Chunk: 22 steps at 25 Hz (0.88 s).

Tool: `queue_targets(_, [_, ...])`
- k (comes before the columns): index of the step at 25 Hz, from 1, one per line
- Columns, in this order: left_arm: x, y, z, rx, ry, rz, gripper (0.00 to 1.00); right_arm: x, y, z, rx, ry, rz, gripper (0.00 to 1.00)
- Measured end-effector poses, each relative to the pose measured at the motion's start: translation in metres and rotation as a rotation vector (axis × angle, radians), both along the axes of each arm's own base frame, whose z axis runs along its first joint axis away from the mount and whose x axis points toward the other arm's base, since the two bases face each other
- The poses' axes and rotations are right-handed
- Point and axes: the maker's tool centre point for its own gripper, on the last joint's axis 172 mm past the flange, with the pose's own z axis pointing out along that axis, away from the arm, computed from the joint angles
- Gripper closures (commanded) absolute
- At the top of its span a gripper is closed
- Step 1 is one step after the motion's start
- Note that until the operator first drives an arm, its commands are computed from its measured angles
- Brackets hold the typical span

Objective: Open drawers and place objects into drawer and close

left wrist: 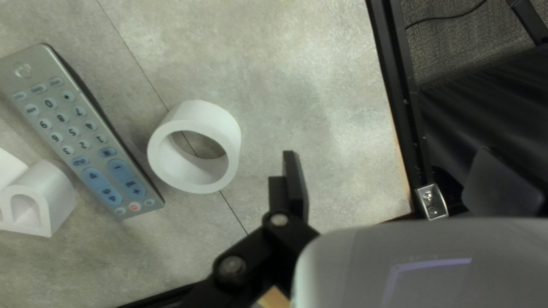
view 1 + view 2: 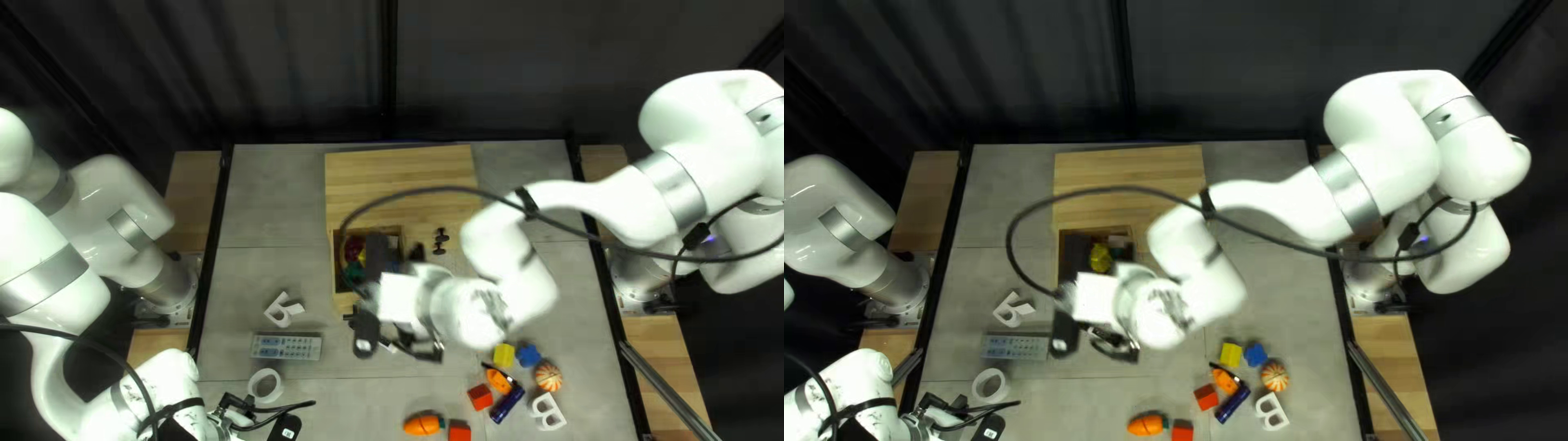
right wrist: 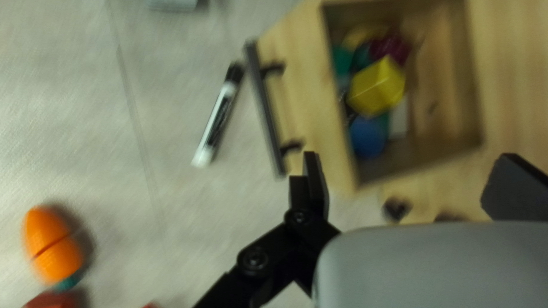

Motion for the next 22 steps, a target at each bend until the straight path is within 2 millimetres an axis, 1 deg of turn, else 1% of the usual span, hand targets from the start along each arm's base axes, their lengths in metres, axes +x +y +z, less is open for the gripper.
queue_targets(2, [0.000, 0.000, 0.000, 0.000, 0.000, 0.000, 0.00, -0.010, 0.027, -0.007, 0.020, 0.033, 0.003, 0.00])
queue_targets(4, [0.000, 0.000, 0.000, 0.000, 0.000, 0.000, 0.00, -0.015, 0.047, -0.012, 0.035, 0.067, 0.009, 0.00])
queue_targets(5, [0.000, 0.000, 0.000, 0.000, 0.000, 0.000, 0.00, -0.019, 0.054, -0.013, 0.043, 0.088, 0.012, 0.00])
queue_targets(7, [0.000, 0.000, 0.000, 0.000, 0.000, 0.000, 0.00, -0.024, 0.060, -0.014, 0.052, 0.112, 0.016, 0.00])
queue_targets(13, [0.000, 0.000, 0.000, 0.000, 0.000, 0.000, 0.00, -0.025, 0.062, -0.015, 0.050, 0.118, 0.023, 0.00])
queue_targets(16, [0.000, 0.000, 0.000, 0.000, 0.000, 0.000, 0.00, -0.021, 0.069, -0.029, 0.040, 0.136, 0.067, 0.00])
queue_targets(18, [0.000, 0.000, 0.000, 0.000, 0.000, 0.000, 0.00, -0.020, 0.081, -0.042, 0.042, 0.157, 0.112, 0.00])
queue_targets(20, [0.000, 0.000, 0.000, 0.000, 0.000, 0.000, 0.00, -0.025, 0.095, -0.051, 0.045, 0.169, 0.165, 0.00])
queue_targets(22, [0.000, 0.000, 0.000, 0.000, 0.000, 0.000, 0.00, -0.033, 0.103, -0.056, 0.050, 0.174, 0.210, 0.00])
